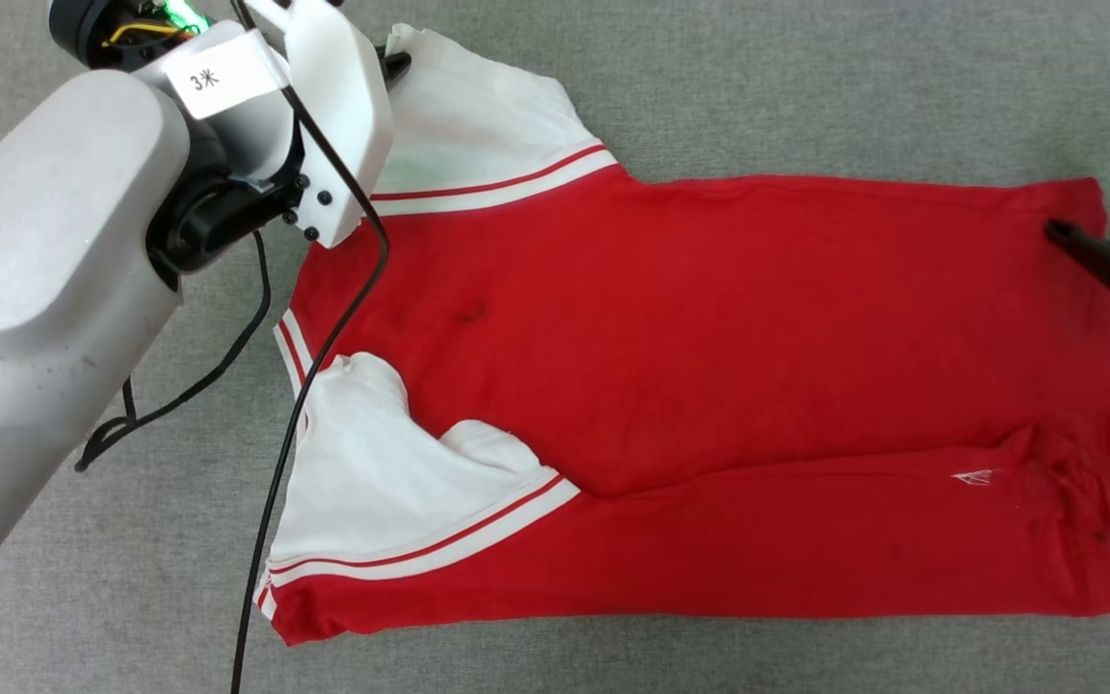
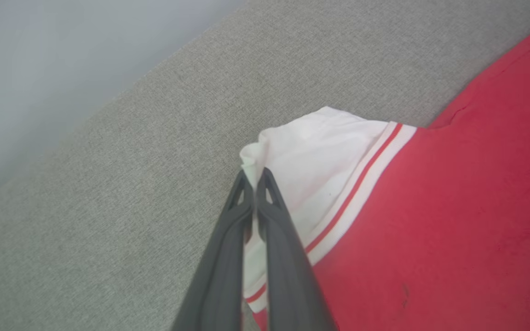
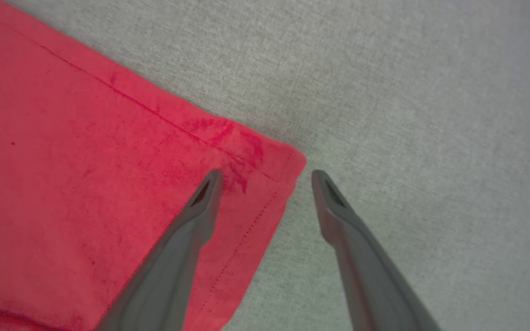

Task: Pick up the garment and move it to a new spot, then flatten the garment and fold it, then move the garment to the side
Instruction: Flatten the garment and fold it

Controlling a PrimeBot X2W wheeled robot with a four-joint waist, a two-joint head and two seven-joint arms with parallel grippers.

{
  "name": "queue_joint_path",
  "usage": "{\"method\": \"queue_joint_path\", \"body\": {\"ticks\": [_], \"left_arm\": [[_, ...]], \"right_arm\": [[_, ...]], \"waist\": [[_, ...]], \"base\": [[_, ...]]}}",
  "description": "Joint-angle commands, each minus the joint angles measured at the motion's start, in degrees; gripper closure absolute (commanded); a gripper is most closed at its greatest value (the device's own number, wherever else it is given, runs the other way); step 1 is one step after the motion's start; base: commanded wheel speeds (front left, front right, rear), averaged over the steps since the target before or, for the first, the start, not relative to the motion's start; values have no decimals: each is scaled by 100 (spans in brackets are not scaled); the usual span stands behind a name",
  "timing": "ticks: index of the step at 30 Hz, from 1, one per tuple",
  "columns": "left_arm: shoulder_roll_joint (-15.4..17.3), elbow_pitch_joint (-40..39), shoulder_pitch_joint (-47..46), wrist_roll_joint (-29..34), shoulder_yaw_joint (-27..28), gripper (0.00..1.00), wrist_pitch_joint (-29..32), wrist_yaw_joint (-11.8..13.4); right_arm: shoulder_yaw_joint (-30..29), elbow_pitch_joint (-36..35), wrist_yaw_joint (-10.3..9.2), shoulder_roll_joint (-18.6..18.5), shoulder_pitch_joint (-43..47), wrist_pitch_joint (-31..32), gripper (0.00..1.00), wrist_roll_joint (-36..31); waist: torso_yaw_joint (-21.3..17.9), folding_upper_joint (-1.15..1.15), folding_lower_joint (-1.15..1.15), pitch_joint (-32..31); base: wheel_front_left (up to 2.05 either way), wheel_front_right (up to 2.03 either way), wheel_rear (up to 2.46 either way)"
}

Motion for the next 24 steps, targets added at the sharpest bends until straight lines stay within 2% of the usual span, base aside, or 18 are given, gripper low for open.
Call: {"method": "queue_joint_path", "body": {"ticks": [1, 5, 10, 11, 12, 13, 24], "left_arm": [[9, -42, 9, 25, 13, 100, -32, 37], [40, -152, 23, 37, 22, 100, -74, 71], [101, -171, 143, 6, 36, 100, -161, 98], [123, -161, 167, 2, 43, 100, -189, 101], [132, -146, 190, -9, 50, 100, -214, 114], [145, -135, 222, -20, 55, 100, -232, 118], [402, -274, 960, -200, 92, 100, -670, 262]], "right_arm": [[61, 110, -6, 32, -116, -20, 0, -34], [461, 754, -5, 225, -244, -197, 0, -170], [957, 1319, 6, 494, -79, -346, 0, 120], [1005, 1361, 5, 511, -79, -440, 32, 178], [1038, 1399, 5, 507, -102, -547, 84, 216], [1071, 1422, 5, 488, -130, -651, 100, 237], [1154, 1278, -5, 179, 14, -2225, 100, 512]], "waist": [[41, 0, 0, 53], [88, 0, 0, 127], [108, 0, 0, 129], [97, 0, 0, 108], [90, 0, 0, 80], [83, 0, 0, 43], [25, 0, 0, -773]], "base": [[0, 0, 0], [0, 0, 0], [0, 0, 0], [0, 0, 0], [0, 0, 0], [0, 0, 0], [0, 0, 0]]}}
